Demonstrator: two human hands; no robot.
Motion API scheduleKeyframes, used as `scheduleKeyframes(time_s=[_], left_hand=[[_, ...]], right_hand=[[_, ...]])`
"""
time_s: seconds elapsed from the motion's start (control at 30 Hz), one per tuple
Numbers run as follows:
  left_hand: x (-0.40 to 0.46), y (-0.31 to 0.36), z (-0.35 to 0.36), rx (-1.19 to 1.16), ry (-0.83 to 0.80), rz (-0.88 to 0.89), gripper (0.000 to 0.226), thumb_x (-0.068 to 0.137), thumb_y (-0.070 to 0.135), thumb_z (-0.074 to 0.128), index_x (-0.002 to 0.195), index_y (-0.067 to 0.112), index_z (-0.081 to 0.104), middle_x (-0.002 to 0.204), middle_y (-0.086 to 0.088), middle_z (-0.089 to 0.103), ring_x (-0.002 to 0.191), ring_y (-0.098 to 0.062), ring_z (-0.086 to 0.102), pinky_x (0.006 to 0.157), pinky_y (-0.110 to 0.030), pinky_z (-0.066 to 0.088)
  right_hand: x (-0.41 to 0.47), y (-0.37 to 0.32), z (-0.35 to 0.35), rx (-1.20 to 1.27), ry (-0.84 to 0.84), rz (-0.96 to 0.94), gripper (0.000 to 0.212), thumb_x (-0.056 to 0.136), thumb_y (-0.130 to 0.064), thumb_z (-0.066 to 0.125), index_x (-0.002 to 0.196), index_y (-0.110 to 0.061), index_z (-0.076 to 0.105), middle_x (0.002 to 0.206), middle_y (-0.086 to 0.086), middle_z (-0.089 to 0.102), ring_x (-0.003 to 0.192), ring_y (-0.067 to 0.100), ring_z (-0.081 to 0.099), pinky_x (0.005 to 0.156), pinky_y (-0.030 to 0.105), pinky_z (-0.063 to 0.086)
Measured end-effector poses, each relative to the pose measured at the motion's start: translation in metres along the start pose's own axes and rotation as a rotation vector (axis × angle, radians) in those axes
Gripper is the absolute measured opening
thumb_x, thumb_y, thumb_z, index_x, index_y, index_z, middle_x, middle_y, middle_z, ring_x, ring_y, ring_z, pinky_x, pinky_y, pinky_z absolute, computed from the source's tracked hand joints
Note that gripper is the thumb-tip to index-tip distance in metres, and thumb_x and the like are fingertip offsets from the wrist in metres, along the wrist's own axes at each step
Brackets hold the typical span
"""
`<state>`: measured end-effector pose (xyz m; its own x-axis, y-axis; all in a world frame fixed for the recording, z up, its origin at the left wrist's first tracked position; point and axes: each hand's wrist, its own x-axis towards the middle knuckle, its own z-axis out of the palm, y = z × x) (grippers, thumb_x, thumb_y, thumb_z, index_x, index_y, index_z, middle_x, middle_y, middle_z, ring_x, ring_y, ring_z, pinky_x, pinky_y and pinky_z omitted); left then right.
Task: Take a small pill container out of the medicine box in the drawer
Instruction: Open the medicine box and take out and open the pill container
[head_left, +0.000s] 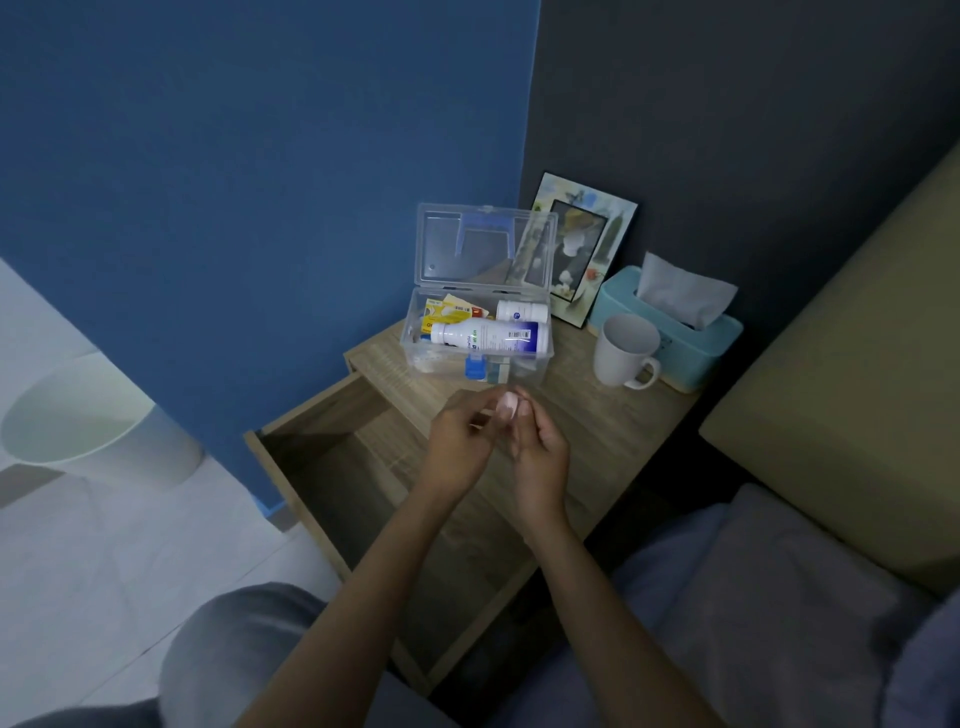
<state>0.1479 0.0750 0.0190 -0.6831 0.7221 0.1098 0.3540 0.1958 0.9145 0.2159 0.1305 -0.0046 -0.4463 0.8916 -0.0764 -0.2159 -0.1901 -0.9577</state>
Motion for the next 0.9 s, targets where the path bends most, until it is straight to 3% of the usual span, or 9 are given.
scheduleKeyframes(time_s=[0.13, 0.27, 0.37, 0.43, 0.5, 0.57, 0.63, 0.73, 0.9], left_hand=[[0.003, 0.005, 0.002, -0.009, 0.026, -0.077, 0.024, 0.094, 0.034, 0.054, 0.096, 0.016, 0.070, 0.082, 0.007, 0.069, 0.073, -0.001, 0.064, 0.067, -0.017, 0.046], [0.002, 0.002, 0.001, -0.126, 0.010, -0.114, 0.035, 0.093, 0.027, 0.056, 0.126, 0.018, 0.062, 0.107, 0.008, 0.060, 0.092, 0.001, 0.059, 0.080, -0.014, 0.046], [0.001, 0.000, 0.003, -0.078, -0.039, -0.048, 0.032, 0.093, 0.019, 0.058, 0.125, 0.016, 0.064, 0.107, 0.001, 0.063, 0.094, -0.009, 0.062, 0.084, -0.018, 0.049], [0.002, 0.001, 0.005, -0.092, -0.035, -0.082, 0.025, 0.093, 0.023, 0.058, 0.113, 0.012, 0.069, 0.095, -0.002, 0.070, 0.086, -0.009, 0.066, 0.079, -0.020, 0.052], [0.003, 0.001, 0.006, -0.086, -0.034, -0.136, 0.027, 0.094, 0.033, 0.055, 0.102, 0.013, 0.071, 0.080, 0.008, 0.070, 0.071, 0.005, 0.066, 0.066, -0.006, 0.048], [0.004, 0.003, 0.007, -0.055, -0.036, -0.163, 0.033, 0.094, 0.040, 0.050, 0.098, 0.015, 0.072, 0.076, 0.011, 0.069, 0.066, 0.008, 0.065, 0.061, -0.004, 0.045], [0.005, 0.004, 0.007, -0.080, -0.034, -0.191, 0.036, 0.094, 0.040, 0.050, 0.113, 0.015, 0.069, 0.093, 0.005, 0.072, 0.083, -0.002, 0.068, 0.075, -0.016, 0.050], [0.007, 0.003, 0.006, -0.168, -0.081, -0.217, 0.044, 0.092, 0.029, 0.059, 0.134, 0.019, 0.056, 0.122, -0.003, 0.064, 0.109, -0.017, 0.063, 0.097, -0.033, 0.050], [0.007, 0.000, 0.006, -0.148, -0.111, -0.146, 0.028, 0.090, 0.018, 0.062, 0.116, 0.007, 0.068, 0.100, -0.004, 0.072, 0.090, -0.010, 0.066, 0.083, -0.020, 0.051]], right_hand=[[-0.001, 0.003, -0.001, 0.000, 0.003, 0.023, 0.027, 0.100, -0.010, 0.045, 0.118, -0.001, 0.064, 0.116, 0.026, 0.067, 0.104, 0.024, 0.063, 0.092, 0.038, 0.049], [0.000, 0.002, -0.004, 0.013, 0.001, 0.033, 0.028, 0.100, -0.007, 0.044, 0.121, 0.001, 0.062, 0.120, 0.022, 0.066, 0.111, 0.027, 0.063, 0.101, 0.046, 0.047], [0.002, 0.003, -0.004, -0.020, 0.025, 0.033, 0.028, 0.100, -0.007, 0.044, 0.120, -0.001, 0.062, 0.121, 0.023, 0.066, 0.116, 0.035, 0.061, 0.104, 0.050, 0.046], [0.001, 0.004, -0.006, -0.029, 0.020, 0.027, 0.026, 0.100, -0.008, 0.045, 0.118, -0.003, 0.063, 0.119, 0.026, 0.066, 0.111, 0.034, 0.063, 0.096, 0.043, 0.050], [0.000, 0.004, -0.006, -0.020, 0.019, 0.029, 0.028, 0.100, -0.008, 0.045, 0.120, 0.001, 0.062, 0.121, 0.029, 0.064, 0.104, 0.028, 0.062, 0.088, 0.035, 0.051], [0.000, 0.005, -0.007, -0.015, 0.023, 0.028, 0.029, 0.100, -0.007, 0.045, 0.124, 0.001, 0.060, 0.123, 0.029, 0.063, 0.104, 0.026, 0.061, 0.090, 0.038, 0.050], [0.001, 0.004, -0.008, -0.002, 0.023, 0.020, 0.028, 0.100, -0.007, 0.045, 0.123, -0.005, 0.061, 0.123, 0.024, 0.064, 0.107, 0.027, 0.062, 0.092, 0.040, 0.051], [0.002, 0.003, -0.009, 0.049, 0.019, 0.021, 0.027, 0.100, -0.007, 0.045, 0.118, -0.021, 0.059, 0.118, 0.014, 0.066, 0.104, 0.019, 0.065, 0.086, 0.024, 0.055], [0.001, 0.004, -0.012, 0.035, -0.001, 0.025, 0.028, 0.100, -0.008, 0.046, 0.108, -0.025, 0.066, 0.109, 0.005, 0.070, 0.100, 0.013, 0.068, 0.086, 0.023, 0.055]])
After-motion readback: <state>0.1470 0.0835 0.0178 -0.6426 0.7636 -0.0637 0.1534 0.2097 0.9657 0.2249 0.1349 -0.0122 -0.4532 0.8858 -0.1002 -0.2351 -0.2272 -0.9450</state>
